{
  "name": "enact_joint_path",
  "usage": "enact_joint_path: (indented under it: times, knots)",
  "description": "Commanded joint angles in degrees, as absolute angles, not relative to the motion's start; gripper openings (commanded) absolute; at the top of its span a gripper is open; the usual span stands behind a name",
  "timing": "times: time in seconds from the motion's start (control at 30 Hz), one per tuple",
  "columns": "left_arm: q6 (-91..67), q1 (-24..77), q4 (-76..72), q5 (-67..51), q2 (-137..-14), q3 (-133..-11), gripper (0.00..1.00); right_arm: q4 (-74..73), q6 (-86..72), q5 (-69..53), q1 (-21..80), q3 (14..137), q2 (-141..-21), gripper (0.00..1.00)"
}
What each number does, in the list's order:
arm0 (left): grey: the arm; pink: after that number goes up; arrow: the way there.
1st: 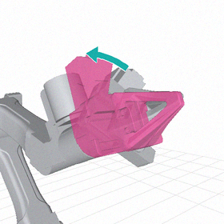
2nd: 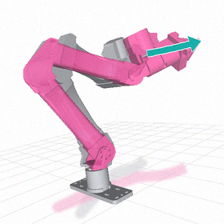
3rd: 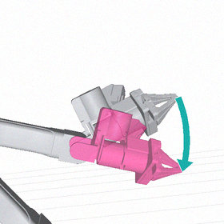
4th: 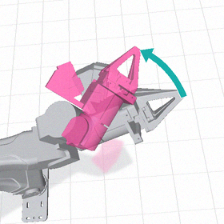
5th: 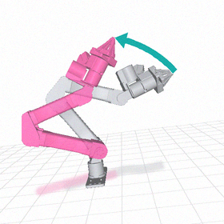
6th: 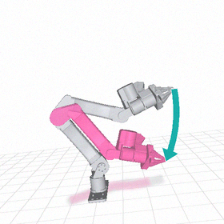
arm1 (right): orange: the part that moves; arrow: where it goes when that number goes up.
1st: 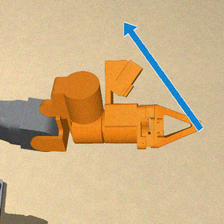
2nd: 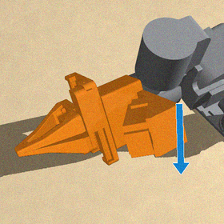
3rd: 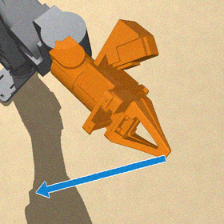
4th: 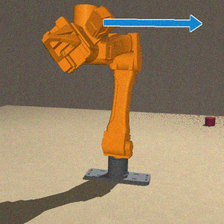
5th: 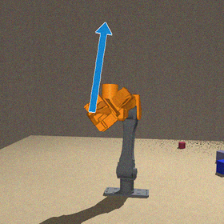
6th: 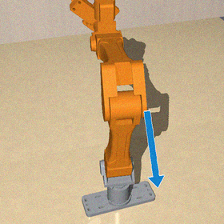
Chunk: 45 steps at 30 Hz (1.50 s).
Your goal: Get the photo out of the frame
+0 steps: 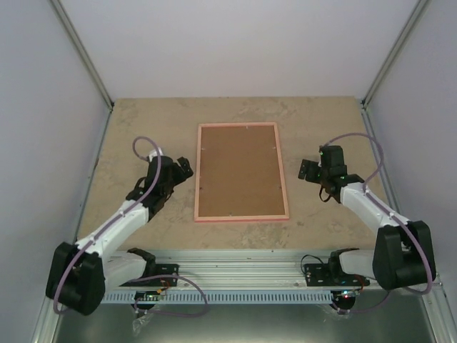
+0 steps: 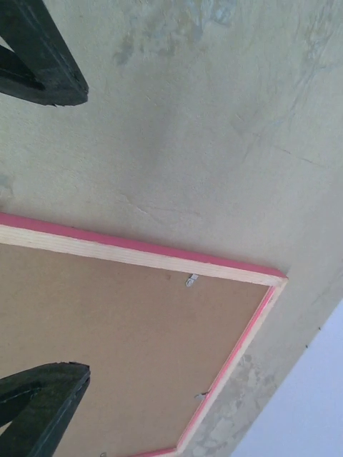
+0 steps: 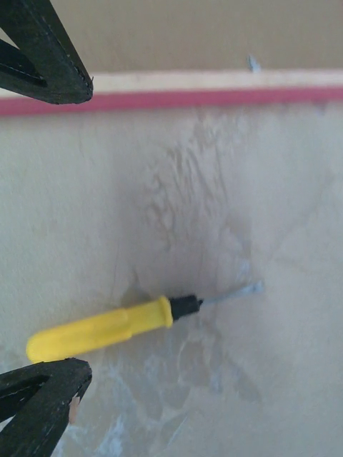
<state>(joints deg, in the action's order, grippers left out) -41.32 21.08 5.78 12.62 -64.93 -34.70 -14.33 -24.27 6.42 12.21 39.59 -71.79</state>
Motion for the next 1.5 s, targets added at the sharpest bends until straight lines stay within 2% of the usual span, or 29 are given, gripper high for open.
enact_joint_path:
  times: [0.0, 0.2, 0.33, 0.6, 0.9, 1.0, 1.13, 1.3, 1.47]
  knots:
    - [-38.2, 21.0, -1.8, 11.8, -58.8, -28.1, 0.99, -15.0, -24.4, 7.8, 9.1, 41.4, -75.5, 0.98]
    - [-38.0, 21.0, -2.6, 12.1, -53.7, -25.3, 0.99, -13.5, -22.8, 4.9, 3.4, 41.9, -80.0, 0.98]
    - [-37.9, 21.5, -3.4, 11.1, -52.5, -24.7, 0.99, -13.5, -21.4, 2.8, 1.3, 42.5, -84.0, 0.93]
    - [-37.6, 23.7, -2.3, 13.1, -50.9, -25.1, 0.99, -13.7, -19.8, 0.7, 0.6, 43.8, -89.1, 0.69]
    - [-37.7, 24.3, -1.6, 13.7, -49.7, -25.2, 0.99, -14.6, -19.2, 0.1, 0.6, 45.0, -92.4, 0.52]
    - [-38.0, 24.3, -2.0, 13.1, -49.8, -25.0, 0.99, -14.6, -19.0, 0.1, 0.6, 45.0, -93.2, 0.41]
    - [-38.4, 24.3, -2.9, 12.1, -49.9, -24.6, 0.99, -14.5, -18.7, 0.1, 0.7, 45.2, -93.3, 0.22]
    - [-38.5, 24.3, -3.2, 10.7, -50.7, -25.1, 0.99, -13.6, -18.5, -2.5, 0.6, 44.2, -91.5, 0.05]
    - [-37.7, 24.3, -3.0, 7.4, -54.0, -26.8, 0.99, -13.4, -18.3, -3.7, 1.9, 43.6, -87.5, 0.01]
